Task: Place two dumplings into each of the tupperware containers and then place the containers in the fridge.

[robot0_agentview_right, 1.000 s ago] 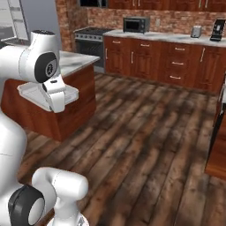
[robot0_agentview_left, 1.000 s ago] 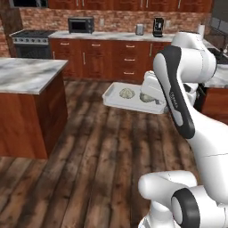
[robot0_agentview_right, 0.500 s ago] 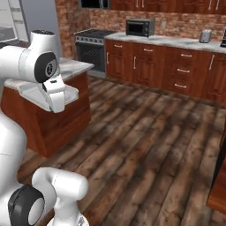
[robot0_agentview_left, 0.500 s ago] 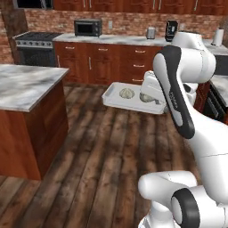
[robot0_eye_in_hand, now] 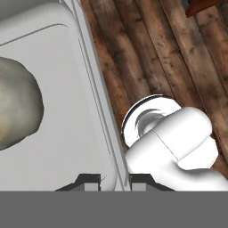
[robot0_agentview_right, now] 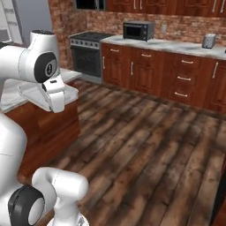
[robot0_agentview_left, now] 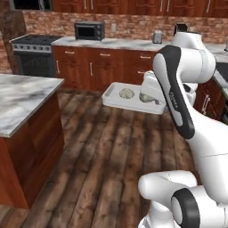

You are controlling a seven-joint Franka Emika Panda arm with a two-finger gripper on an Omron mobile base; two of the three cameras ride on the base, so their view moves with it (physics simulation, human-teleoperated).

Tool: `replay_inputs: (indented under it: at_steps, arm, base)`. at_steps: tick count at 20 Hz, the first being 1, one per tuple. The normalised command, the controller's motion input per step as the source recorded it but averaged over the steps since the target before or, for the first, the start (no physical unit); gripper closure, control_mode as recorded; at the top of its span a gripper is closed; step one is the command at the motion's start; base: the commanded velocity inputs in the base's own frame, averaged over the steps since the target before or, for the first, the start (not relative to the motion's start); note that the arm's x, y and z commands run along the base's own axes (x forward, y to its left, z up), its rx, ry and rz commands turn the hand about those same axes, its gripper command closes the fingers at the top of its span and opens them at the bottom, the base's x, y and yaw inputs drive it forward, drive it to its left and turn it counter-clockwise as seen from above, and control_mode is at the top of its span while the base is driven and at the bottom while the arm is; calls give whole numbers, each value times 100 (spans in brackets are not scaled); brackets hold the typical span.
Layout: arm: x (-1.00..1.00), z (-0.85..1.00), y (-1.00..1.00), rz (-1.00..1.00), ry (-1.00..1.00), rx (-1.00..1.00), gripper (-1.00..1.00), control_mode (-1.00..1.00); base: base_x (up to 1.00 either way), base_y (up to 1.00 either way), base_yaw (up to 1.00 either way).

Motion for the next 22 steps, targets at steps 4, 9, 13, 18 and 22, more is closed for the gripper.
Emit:
replay_inputs:
  at_steps: [4, 9, 13, 18, 22]
  arm:
    - [0, 0, 0, 0, 0, 0, 100, 100]
    - [0, 0, 0, 0, 0, 0, 100, 100]
    - [0, 0, 0, 0, 0, 0, 100, 100]
    - [0, 0, 0, 0, 0, 0, 100, 100]
    - [0, 0, 0, 0, 0, 0, 100, 100]
  base:
    - [100, -9, 6]
    - [100, 0, 10]
    - [100, -8, 22]
    - [100, -8, 32]
    - [100, -23, 42]
